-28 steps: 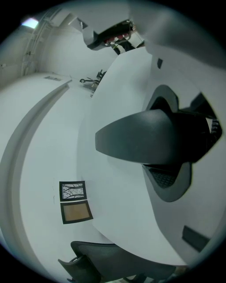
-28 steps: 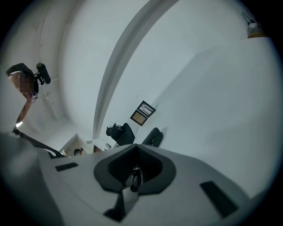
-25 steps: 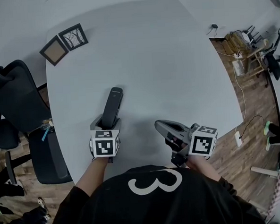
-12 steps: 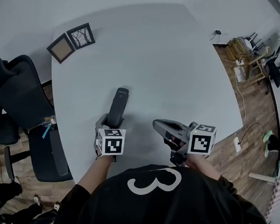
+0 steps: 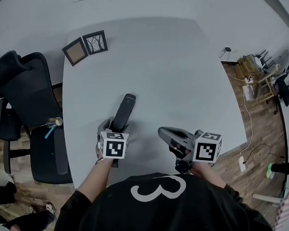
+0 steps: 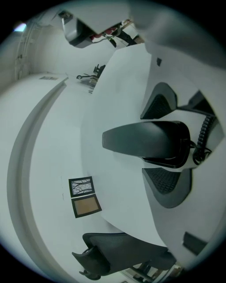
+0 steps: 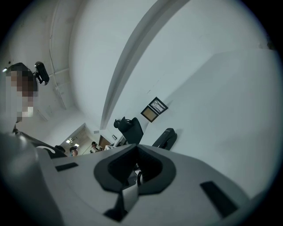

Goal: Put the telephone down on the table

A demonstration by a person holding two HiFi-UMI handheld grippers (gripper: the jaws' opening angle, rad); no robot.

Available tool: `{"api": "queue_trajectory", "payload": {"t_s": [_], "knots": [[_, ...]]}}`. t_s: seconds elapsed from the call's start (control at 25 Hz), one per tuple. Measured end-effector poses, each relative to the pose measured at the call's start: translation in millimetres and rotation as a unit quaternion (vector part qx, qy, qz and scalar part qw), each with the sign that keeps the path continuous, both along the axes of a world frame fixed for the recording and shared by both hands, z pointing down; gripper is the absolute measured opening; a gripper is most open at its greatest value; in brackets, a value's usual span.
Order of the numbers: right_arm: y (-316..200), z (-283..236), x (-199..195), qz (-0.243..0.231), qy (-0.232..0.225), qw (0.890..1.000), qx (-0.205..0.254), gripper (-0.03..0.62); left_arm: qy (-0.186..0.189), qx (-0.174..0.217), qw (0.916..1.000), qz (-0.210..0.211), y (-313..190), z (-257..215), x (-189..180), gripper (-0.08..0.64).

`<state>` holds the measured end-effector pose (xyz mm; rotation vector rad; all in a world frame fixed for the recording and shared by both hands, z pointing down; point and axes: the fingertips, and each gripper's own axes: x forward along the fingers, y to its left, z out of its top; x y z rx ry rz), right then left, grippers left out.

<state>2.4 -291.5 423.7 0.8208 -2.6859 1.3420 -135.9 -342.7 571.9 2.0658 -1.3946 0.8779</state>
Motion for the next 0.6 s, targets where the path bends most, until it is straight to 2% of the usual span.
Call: {"api": "queue_trajectory", "payload": {"t_s": [0.16, 0.28, 0.4, 0.52, 0.56, 0.6], "knots": [[8.1, -7.8, -0.6, -0.027, -0.008, 1.0, 0.012, 0.008, 0.029, 0.011, 0.9992, -0.025, 16.4, -31.5, -4.7, 0.337], [19.1, -17.9, 0.2, -0.048, -0.004, 0.998, 0.028, 0.008, 0.068, 0.02, 0.9965, -0.043, 39.0, -61.8, -1.4, 0.337], [35.1, -29.4, 6.9, -0.067, 0.006, 0.996, 0.053, 0.008, 0.118, 0.032, 0.9912, -0.049, 66.1, -96.3, 15.1, 0.336], [58.3, -41.0, 22.9, -0.081, 0.001, 0.994, 0.066, 0.008, 0.169, 0.043, 0.9841, -0.033, 98.8, -132.2, 47.2, 0.33], [67.2, -44.6, 30.2, -0.084, -0.004, 0.994, 0.069, 0.008, 0.185, 0.049, 0.9812, -0.028, 110.4, -143.7, 59.1, 0.279], [76.3, -47.9, 38.1, -0.087, -0.009, 0.994, 0.071, 0.008, 0.198, 0.056, 0.9782, -0.024, 122.2, -154.3, 70.5, 0.197]]}}
